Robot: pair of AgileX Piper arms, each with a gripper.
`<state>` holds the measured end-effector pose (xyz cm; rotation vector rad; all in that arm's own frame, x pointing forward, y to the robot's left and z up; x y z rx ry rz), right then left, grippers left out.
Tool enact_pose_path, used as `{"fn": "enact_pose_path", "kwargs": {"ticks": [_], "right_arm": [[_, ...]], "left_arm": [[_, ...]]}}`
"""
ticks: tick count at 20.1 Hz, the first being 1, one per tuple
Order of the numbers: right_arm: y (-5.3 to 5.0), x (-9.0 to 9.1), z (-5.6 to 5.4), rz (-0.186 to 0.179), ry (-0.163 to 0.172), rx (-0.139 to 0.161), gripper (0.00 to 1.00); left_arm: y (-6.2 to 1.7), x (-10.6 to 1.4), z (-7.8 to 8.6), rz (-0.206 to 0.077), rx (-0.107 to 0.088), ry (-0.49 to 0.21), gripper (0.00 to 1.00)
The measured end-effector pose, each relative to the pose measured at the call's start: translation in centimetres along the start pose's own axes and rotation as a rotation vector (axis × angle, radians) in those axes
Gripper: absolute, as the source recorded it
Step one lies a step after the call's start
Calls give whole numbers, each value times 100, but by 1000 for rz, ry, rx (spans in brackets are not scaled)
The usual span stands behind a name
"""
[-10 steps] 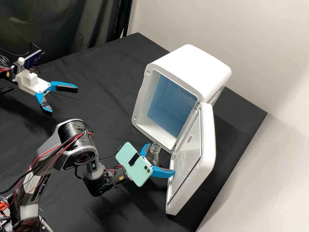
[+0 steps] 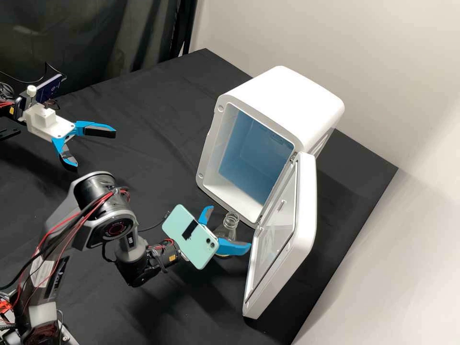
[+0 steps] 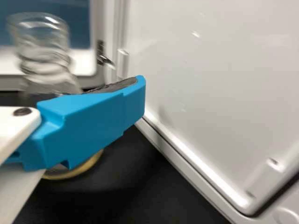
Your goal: Place the flask in the incubator
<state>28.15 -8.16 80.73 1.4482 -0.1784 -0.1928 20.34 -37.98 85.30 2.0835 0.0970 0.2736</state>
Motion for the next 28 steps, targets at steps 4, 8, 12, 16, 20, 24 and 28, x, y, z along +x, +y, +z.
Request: {"fn": "enact_pose_path", "kwargs": {"ticks": [4,8,12,16,20,24,28], "right_arm": [[-83,-43,-226,-32,75,8,100],[-157,-46,-331,-51,106,5,100],[-178,-48,-357,-58,116,3,100],[-175,-48,-353,-55,111,5,100],[-164,-43,-320,-47,94,11,100],[-153,-41,-300,-43,87,12,100],[-99,-10,-155,-27,41,18,100]], "left_arm": [[-1,0,2,-1,-10,-2,100],[-2,0,5,-2,-15,-5,100],[-1,0,3,-2,-15,-5,100],[-1,0,3,-2,-15,-5,100],[-1,0,3,-2,-15,-5,100],[-1,0,3,-2,-15,-5,100],[-1,0,3,-2,-15,-5,100]]}}
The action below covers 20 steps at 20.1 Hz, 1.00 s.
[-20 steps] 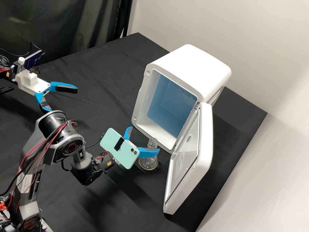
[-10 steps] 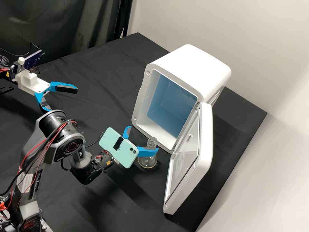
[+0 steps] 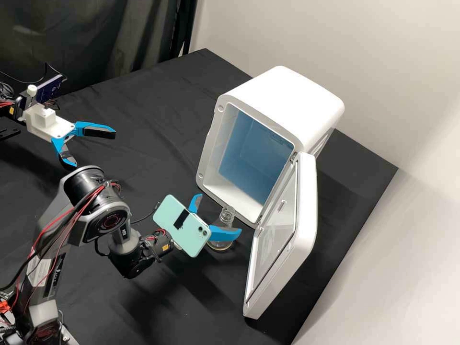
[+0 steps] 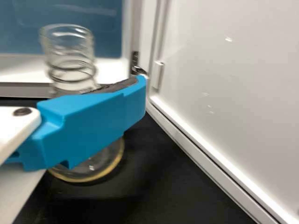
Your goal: Place the flask in the incubator
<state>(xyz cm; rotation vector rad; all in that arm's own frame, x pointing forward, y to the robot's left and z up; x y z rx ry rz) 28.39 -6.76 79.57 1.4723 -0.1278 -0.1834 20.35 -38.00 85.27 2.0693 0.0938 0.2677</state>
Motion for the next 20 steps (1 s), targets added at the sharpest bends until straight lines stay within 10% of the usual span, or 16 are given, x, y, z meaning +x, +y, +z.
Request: {"fn": "enact_pose_path", "kwargs": {"ticks": [9,20], "right_arm": [[3,98,205,7,-60,12,100],[-59,155,168,-8,-49,3,100]], "left_arm": [[0,0,0,0,0,0,100],[0,0,0,0,0,0,100]]}}
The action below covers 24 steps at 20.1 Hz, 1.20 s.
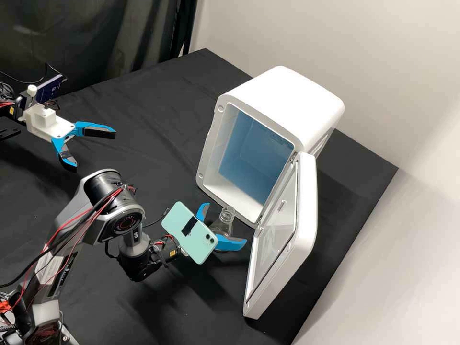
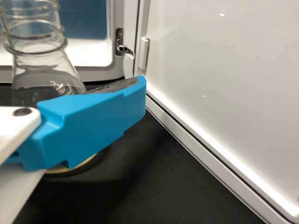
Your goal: Place the flask in the incubator
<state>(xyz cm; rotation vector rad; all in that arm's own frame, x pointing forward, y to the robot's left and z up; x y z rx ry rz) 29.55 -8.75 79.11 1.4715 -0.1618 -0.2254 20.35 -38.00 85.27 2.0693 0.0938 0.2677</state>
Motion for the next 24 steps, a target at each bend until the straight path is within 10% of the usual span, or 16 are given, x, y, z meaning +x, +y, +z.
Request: {"fn": "enact_pose_path", "kwargs": {"ticks": [6,7,24], "right_arm": [[-42,7,26,-14,-9,1,100],[-42,7,26,-14,-9,1,0],[-4,13,58,-29,17,45,0]], "left_arm": [[0,0,0,0,0,0,100],[0,0,0,0,0,0,100],[0,0,0,0,0,0,100]]}}
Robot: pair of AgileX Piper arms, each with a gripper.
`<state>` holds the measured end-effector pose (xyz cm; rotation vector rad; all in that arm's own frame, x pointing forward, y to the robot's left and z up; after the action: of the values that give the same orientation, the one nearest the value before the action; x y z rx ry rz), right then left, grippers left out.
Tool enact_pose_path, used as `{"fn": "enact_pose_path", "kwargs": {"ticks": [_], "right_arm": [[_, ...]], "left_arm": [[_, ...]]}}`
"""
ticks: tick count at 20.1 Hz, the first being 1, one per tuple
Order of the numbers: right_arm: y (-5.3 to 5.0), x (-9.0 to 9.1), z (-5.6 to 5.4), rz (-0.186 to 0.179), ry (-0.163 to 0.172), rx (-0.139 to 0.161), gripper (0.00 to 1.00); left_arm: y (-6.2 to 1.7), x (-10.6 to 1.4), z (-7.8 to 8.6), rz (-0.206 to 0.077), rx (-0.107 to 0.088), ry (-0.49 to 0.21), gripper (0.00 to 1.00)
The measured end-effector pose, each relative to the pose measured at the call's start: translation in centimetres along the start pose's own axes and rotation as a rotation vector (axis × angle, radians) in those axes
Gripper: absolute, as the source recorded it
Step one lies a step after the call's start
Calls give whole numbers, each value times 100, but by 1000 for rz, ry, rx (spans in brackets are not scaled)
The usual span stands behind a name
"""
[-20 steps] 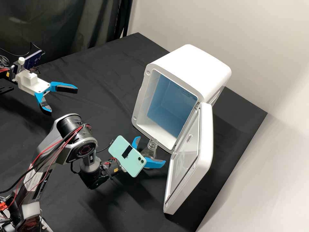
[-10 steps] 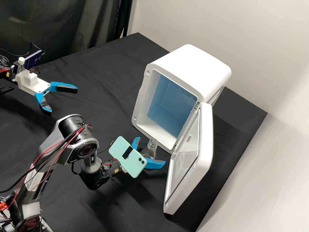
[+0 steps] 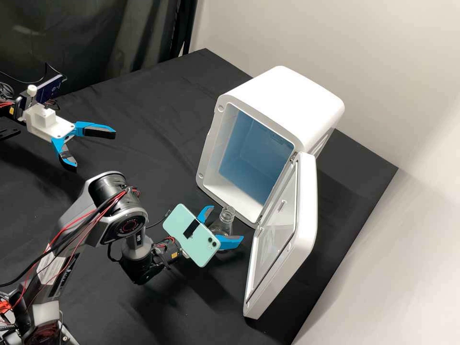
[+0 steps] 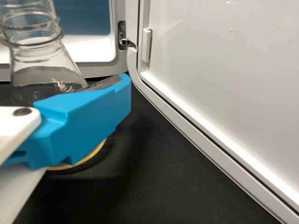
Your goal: Place the flask in the incubator
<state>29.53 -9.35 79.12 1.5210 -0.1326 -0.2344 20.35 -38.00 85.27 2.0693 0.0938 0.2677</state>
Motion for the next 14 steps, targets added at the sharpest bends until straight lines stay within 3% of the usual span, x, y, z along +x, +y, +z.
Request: {"fn": "enact_pose_path", "kwargs": {"ticks": [14], "right_arm": [[-1,0,-1,-1,1,-1,0]], "left_arm": [[5,-2,-18,2,0,9,100]]}}
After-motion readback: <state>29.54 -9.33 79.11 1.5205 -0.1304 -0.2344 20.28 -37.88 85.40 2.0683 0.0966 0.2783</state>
